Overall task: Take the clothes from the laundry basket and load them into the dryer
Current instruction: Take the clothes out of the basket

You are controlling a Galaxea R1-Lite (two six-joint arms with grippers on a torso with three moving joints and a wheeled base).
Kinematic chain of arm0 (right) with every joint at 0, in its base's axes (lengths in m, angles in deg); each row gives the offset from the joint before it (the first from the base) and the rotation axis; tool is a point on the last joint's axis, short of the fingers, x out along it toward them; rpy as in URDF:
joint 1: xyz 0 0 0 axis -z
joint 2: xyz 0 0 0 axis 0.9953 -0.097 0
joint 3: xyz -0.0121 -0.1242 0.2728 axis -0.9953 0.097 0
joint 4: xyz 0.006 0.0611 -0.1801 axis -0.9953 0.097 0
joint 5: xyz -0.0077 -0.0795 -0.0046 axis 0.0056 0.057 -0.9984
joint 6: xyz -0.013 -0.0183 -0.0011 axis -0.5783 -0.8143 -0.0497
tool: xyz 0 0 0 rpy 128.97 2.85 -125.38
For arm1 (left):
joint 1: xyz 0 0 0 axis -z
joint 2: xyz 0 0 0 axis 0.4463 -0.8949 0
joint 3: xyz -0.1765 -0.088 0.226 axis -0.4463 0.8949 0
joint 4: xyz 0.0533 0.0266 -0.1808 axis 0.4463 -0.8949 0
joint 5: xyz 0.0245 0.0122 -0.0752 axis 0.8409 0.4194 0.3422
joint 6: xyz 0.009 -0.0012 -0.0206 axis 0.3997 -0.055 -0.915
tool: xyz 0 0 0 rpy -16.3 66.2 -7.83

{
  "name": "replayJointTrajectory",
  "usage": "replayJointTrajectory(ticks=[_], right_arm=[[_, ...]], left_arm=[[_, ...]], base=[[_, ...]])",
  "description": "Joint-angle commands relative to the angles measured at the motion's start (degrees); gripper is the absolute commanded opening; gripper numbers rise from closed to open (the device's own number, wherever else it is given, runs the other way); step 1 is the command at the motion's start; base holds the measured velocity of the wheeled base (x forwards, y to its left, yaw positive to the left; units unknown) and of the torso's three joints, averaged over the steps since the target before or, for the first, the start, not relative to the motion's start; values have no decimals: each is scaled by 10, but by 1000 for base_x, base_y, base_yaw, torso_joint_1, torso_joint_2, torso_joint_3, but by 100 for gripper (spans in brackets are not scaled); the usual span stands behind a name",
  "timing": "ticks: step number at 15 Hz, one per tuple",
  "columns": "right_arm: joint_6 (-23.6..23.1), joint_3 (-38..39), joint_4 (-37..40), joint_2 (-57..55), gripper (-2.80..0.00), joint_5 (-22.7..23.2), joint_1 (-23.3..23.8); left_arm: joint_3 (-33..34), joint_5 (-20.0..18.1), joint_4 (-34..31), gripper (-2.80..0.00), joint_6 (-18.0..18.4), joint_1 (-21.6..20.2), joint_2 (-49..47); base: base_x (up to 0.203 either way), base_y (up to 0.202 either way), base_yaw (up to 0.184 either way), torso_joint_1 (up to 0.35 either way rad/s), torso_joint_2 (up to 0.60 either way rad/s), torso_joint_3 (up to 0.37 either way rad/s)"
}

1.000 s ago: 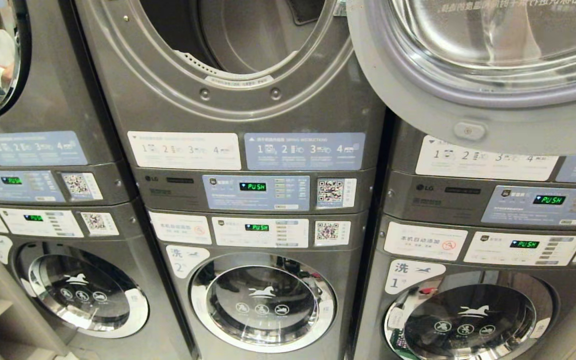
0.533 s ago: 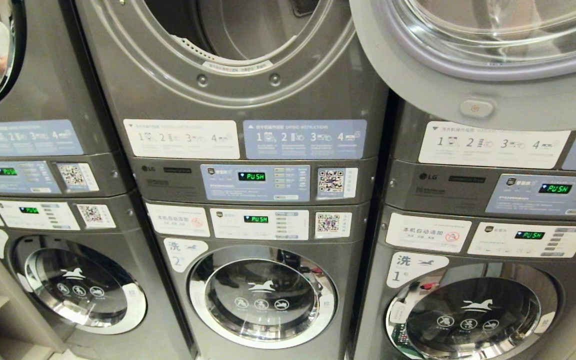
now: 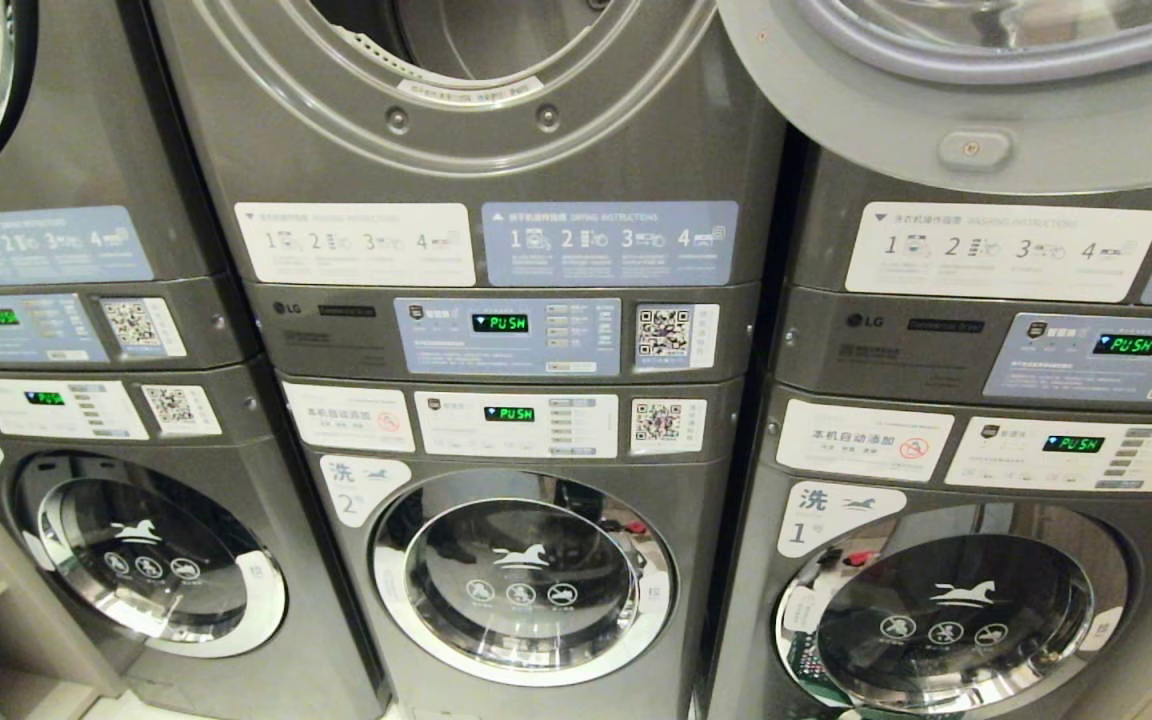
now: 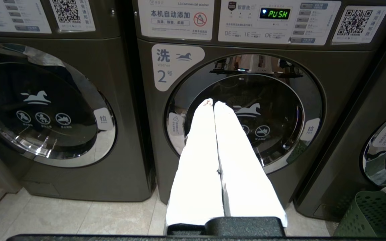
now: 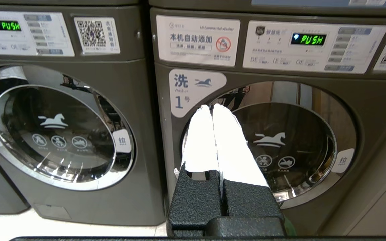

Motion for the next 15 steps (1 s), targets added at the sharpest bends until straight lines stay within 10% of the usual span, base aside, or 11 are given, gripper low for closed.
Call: replayJointTrajectory(ticks=[1,15], right_arm=[[0,10,0,0,-280,0,0],[0,10,0,-1,-280,0,0]], left_arm=[[1,0,0,-280,0,0,1],[1,0,0,-280,0,0,1]], base=[[0,0,0,-156,362,201],[0,0,0,-202,511,305]])
